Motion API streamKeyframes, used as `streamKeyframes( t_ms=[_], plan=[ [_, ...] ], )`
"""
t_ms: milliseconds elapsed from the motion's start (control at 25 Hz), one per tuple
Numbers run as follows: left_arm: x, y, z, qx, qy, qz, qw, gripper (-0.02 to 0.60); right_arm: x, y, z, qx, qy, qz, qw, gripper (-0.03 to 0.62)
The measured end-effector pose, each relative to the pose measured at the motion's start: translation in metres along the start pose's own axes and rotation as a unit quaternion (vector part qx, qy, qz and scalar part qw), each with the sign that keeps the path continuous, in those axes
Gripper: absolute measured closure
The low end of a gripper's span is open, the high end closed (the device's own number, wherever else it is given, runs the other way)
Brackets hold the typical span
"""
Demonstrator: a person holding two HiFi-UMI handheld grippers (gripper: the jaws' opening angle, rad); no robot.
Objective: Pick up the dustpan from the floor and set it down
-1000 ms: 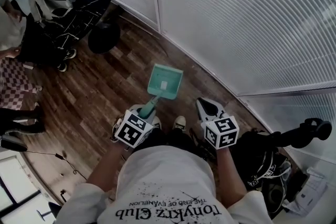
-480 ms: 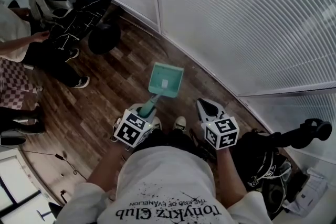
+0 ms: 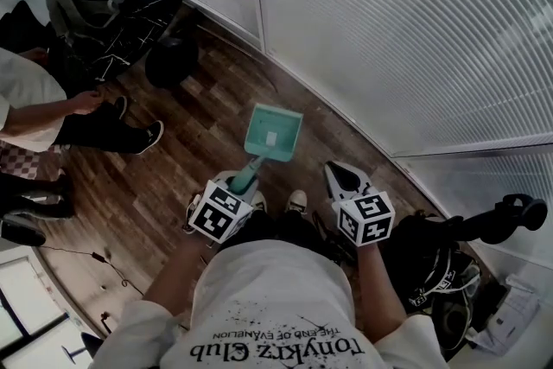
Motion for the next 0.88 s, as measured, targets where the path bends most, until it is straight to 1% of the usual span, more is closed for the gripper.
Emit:
streamKeyframes(
  t_ms=[280,400,560,880],
  plan=[
    [-0.002,0.004,-0.003,-0.002,0.007,-0.001,1.0,0.558,-0.003,0.0,-0.002,0.0,0.004,-0.006,1.0,0.568],
    [-0.007,0.005,-0.005,-0.004,0.003,-0.007,1.0,0.558,-0.006,0.0,-0.002,-0.001,0.001,-0.018,1.0,0.568],
    [-0.013,0.01,-0.011,-0.003,0.009,-0.008,0.9999,0.558,-0.008,-0.002,-0.009,0.0,0.0,-0.019,1.0,0.568],
    [-0.024,0.018,-0.03,-0.004,0.011,0.002,0.9999,0.558,-0.02,-0.008,-0.013,-0.002,0.012,-0.031,0.999,0.568]
  ],
)
Point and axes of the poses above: the fingertips, and each gripper's own axes: z backward along the fingers, y to its left, x out of its top, the point moved 4 cm from there along z, backward along the fingers, and after that the axes turned 12 degrees about -y, right-handed, at the moved point
